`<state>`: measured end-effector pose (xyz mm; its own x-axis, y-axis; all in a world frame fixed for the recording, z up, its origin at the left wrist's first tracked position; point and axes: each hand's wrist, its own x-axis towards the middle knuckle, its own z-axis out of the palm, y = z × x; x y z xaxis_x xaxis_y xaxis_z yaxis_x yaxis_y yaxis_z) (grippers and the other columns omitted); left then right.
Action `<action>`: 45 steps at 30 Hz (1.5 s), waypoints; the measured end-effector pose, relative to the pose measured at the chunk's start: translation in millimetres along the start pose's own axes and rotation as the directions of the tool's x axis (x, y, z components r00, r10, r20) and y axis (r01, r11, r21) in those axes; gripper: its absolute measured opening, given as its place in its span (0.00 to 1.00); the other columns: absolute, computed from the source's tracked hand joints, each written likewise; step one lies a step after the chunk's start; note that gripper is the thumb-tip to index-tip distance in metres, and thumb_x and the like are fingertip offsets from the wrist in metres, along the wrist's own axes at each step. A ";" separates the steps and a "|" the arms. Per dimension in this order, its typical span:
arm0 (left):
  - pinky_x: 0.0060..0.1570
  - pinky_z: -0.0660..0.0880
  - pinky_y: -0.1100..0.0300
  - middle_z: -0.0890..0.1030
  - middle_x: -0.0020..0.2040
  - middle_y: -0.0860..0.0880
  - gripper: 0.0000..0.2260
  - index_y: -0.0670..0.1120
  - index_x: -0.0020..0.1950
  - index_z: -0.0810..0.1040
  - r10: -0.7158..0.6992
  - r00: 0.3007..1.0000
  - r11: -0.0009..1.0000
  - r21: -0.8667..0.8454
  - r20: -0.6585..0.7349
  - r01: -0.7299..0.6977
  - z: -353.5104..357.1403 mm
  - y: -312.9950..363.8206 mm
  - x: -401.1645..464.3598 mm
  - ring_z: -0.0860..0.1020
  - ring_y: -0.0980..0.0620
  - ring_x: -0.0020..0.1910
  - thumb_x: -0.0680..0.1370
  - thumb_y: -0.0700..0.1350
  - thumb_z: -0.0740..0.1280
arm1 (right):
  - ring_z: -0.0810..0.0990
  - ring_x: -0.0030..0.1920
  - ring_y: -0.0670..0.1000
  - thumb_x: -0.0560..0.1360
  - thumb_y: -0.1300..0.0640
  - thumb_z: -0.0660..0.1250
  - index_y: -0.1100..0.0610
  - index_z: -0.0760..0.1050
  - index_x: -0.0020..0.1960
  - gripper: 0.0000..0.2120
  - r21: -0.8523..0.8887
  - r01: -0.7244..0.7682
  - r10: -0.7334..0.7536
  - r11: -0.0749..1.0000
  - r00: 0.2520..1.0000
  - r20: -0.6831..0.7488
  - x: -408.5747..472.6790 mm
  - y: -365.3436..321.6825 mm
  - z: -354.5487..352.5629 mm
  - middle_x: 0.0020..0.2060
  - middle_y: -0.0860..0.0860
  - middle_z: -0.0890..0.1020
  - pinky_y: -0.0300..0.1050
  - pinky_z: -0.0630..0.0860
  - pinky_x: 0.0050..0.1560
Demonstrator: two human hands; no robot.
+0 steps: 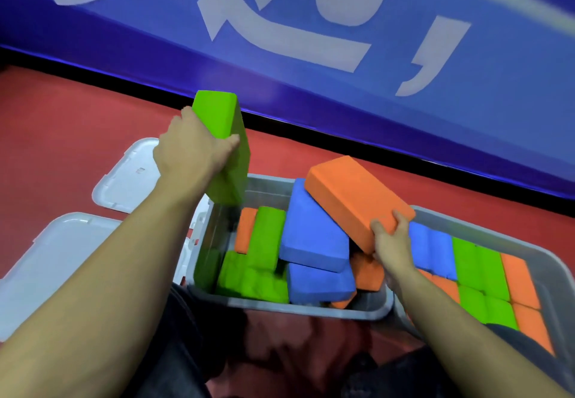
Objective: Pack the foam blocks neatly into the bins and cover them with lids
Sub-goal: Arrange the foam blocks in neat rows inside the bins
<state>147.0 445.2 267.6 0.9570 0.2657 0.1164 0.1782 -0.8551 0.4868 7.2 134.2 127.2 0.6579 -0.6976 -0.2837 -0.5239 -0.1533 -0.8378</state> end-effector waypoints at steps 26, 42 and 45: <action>0.45 0.84 0.46 0.87 0.52 0.49 0.26 0.44 0.62 0.80 0.114 0.692 0.300 -0.688 0.713 0.660 129.7 80.5 -62.6 0.86 0.50 0.48 0.71 0.58 0.76 | 0.71 0.68 0.60 0.83 0.39 0.47 0.59 0.72 0.71 0.30 0.090 -0.017 0.030 0.996 0.988 -0.151 13.3 -4.3 -9.4 0.69 0.61 0.73 0.55 0.66 0.68; 0.40 0.83 0.46 0.80 0.64 0.50 0.53 0.50 0.71 0.70 0.171 0.560 0.486 -0.563 0.811 0.668 142.9 97.8 -70.3 0.83 0.49 0.55 0.53 0.74 0.78 | 0.44 0.82 0.53 0.78 0.33 0.58 0.45 0.66 0.77 0.31 -0.383 0.520 -0.577 0.763 0.815 -0.043 14.3 -28.1 -0.6 0.83 0.48 0.51 0.57 0.42 0.80; 0.41 0.83 0.47 0.80 0.63 0.50 0.53 0.52 0.71 0.70 0.180 0.536 0.542 -0.538 0.825 0.646 140.6 94.8 -68.7 0.83 0.48 0.56 0.53 0.77 0.75 | 0.47 0.82 0.52 0.79 0.34 0.57 0.45 0.66 0.77 0.30 -0.346 0.471 -0.511 0.812 0.859 -0.031 15.2 -31.5 3.1 0.81 0.47 0.58 0.60 0.42 0.80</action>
<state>130.3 283.3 184.0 0.7339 -0.3789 -0.5638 0.5914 -0.0521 0.8047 35.4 130.6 147.8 0.8163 -0.5423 0.1989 -0.3028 -0.6950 -0.6522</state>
